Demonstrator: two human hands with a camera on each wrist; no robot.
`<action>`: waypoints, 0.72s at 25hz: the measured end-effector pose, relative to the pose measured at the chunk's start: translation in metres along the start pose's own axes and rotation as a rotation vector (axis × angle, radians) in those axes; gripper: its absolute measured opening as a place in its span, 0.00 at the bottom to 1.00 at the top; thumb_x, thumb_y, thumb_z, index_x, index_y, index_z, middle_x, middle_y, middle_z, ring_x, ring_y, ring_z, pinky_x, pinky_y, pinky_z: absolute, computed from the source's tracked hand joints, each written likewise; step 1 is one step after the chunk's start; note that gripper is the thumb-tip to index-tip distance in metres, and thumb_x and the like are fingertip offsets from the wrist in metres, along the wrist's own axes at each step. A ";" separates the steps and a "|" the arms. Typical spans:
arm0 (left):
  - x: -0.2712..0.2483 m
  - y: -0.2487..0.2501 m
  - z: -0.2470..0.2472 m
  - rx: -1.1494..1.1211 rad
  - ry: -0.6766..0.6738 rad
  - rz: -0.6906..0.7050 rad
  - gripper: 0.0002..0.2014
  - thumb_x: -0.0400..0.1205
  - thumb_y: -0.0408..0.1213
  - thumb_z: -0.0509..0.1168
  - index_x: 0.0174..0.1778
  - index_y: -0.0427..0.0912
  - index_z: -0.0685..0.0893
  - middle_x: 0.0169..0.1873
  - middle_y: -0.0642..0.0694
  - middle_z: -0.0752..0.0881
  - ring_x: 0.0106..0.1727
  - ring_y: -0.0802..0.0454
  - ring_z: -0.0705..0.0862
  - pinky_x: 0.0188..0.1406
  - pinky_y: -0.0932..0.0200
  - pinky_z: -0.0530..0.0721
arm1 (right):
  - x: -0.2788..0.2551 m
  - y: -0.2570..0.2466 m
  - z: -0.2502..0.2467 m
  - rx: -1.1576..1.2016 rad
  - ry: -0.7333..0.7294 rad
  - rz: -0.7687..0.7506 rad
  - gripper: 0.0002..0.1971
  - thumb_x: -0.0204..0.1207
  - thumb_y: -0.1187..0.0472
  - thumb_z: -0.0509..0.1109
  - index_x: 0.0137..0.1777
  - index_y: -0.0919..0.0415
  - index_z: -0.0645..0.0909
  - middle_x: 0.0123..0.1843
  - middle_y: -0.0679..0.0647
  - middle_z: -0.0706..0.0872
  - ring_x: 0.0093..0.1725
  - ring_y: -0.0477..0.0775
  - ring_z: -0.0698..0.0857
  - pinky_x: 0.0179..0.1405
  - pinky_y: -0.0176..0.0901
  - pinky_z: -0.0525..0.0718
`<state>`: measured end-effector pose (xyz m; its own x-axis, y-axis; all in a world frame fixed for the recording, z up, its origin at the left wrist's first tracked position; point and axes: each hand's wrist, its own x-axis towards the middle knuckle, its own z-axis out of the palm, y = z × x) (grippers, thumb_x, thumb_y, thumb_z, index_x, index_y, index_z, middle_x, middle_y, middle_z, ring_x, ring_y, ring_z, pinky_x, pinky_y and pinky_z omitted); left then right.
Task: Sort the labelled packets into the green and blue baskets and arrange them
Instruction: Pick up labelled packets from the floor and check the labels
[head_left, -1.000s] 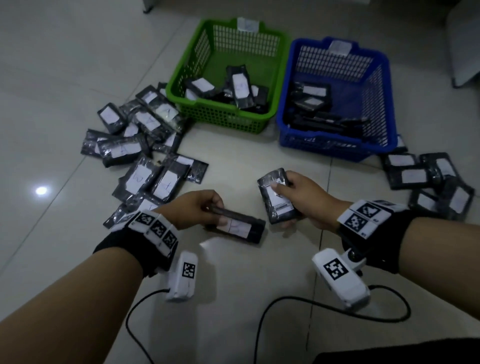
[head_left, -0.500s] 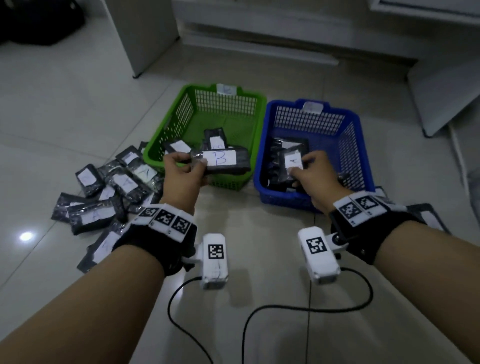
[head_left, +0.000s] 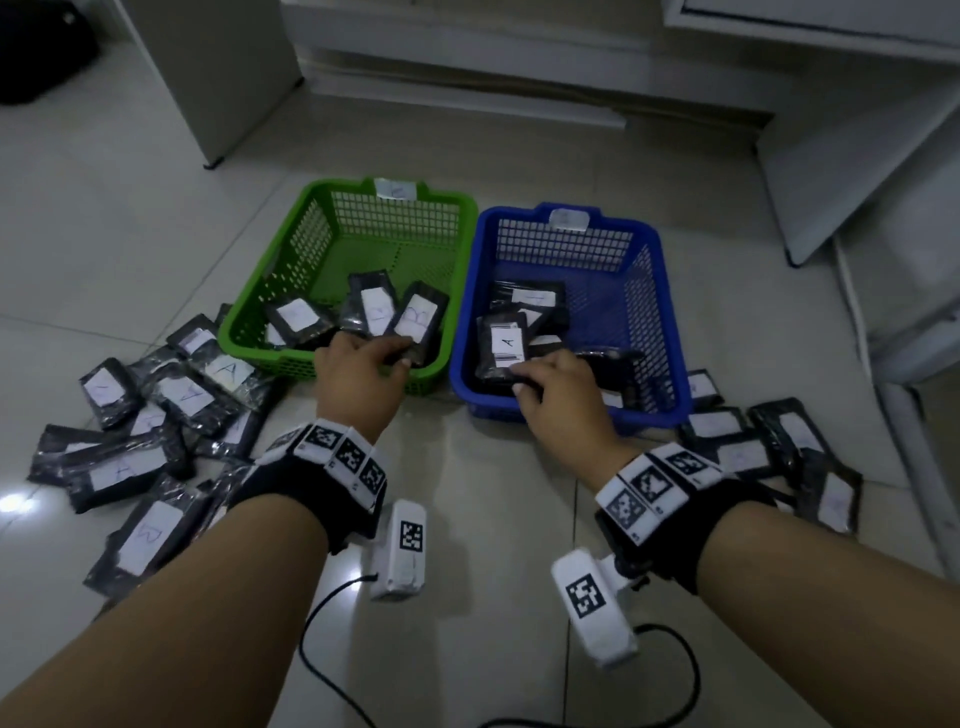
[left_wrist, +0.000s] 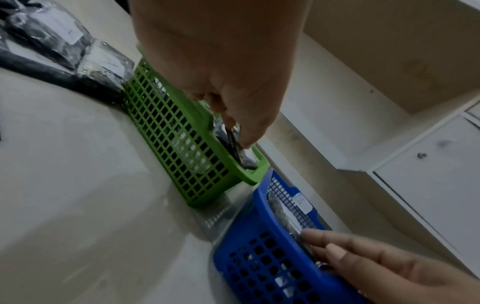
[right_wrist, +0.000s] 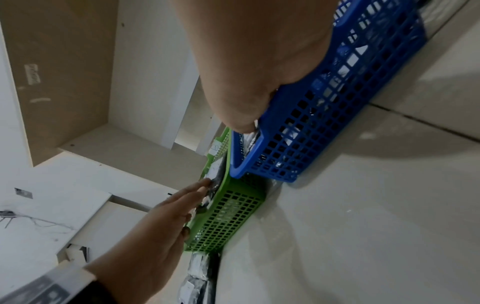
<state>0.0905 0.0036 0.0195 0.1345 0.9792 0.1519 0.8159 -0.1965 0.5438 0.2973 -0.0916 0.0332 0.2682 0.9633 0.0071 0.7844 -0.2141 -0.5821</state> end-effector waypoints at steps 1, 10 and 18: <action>0.001 0.000 0.005 0.028 0.011 -0.013 0.13 0.78 0.46 0.67 0.59 0.56 0.86 0.52 0.39 0.80 0.59 0.38 0.75 0.58 0.57 0.62 | -0.007 0.004 -0.003 -0.065 0.024 -0.024 0.15 0.79 0.55 0.65 0.64 0.54 0.83 0.60 0.55 0.78 0.64 0.58 0.73 0.67 0.55 0.73; -0.011 0.066 -0.003 -0.130 -0.229 0.205 0.10 0.76 0.33 0.68 0.51 0.45 0.90 0.49 0.38 0.79 0.53 0.40 0.79 0.59 0.56 0.74 | -0.075 0.042 -0.051 -0.260 -0.145 -0.103 0.32 0.74 0.70 0.64 0.79 0.55 0.66 0.78 0.61 0.67 0.78 0.63 0.64 0.80 0.52 0.63; -0.068 0.185 0.067 -0.318 -0.459 0.578 0.09 0.75 0.30 0.67 0.46 0.48 0.87 0.41 0.51 0.82 0.46 0.50 0.81 0.51 0.59 0.79 | -0.122 0.133 -0.102 -0.247 0.087 0.355 0.18 0.72 0.66 0.67 0.62 0.58 0.81 0.60 0.61 0.77 0.62 0.63 0.73 0.63 0.53 0.76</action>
<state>0.2695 -0.0956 0.0546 0.7609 0.6278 0.1639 0.3566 -0.6156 0.7028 0.4253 -0.2543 0.0378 0.5831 0.8082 -0.0832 0.7425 -0.5716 -0.3491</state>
